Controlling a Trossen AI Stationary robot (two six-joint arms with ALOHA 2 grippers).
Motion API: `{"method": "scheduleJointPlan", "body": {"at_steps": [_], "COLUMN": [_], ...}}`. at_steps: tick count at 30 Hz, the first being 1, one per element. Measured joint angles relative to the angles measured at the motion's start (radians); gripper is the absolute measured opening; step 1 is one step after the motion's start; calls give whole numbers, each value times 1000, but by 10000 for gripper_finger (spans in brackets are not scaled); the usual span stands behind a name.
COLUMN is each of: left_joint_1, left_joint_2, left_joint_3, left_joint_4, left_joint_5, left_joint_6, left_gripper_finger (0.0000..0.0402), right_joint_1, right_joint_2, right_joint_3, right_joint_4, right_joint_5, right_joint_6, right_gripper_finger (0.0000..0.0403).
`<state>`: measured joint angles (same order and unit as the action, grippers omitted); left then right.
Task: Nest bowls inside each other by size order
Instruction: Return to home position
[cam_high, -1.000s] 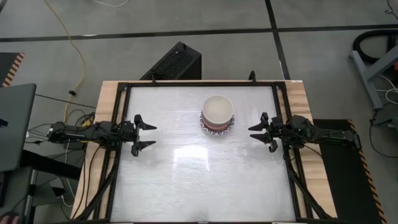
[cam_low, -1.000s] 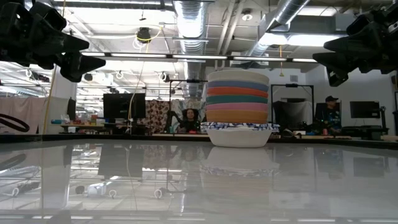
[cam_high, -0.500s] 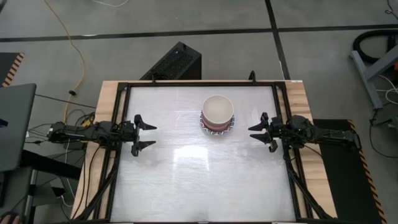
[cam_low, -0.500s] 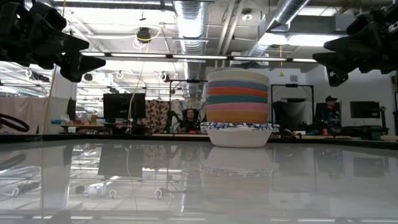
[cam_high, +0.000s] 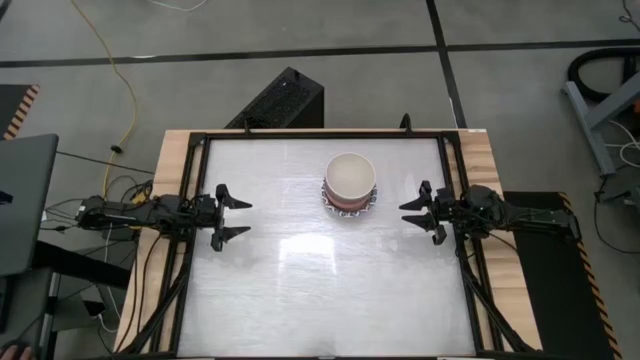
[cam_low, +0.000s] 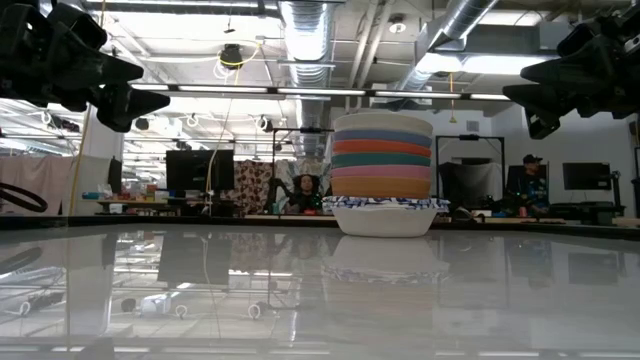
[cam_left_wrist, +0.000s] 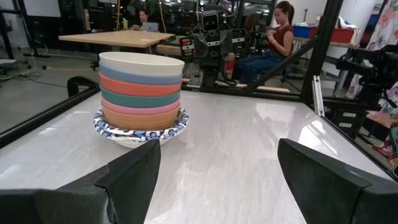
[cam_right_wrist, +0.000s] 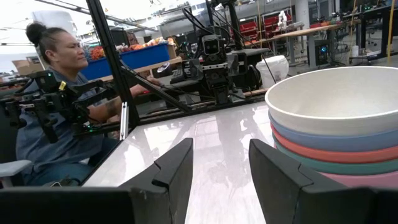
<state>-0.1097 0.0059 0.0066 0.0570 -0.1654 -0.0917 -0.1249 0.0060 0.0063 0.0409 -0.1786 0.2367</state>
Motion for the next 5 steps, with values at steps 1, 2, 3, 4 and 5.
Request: {"method": "scheduleJointPlan", "body": {"at_steps": [1,2,3,4,5], "left_joint_1": [0,0,0,0,0], "left_joint_2": [0,0,0,0,0], "left_joint_3": [0,0,0,0,0], "left_joint_4": [0,0,0,0,0], "left_joint_5": [0,0,0,0,0], "left_joint_6": [1,0,0,0,0], "left_gripper_finger": [314,314,314,314,314], "right_joint_1": [0,0,0,0,0], "right_joint_2": [0,0,0,0,0], "right_joint_3": [0,0,0,0,0], "right_joint_4": [0,0,0,0,0], "right_joint_5": [0,0,0,0,0], "right_joint_6": [0,0,0,0,0], "right_gripper_finger": [177,177,177,177,177]}}
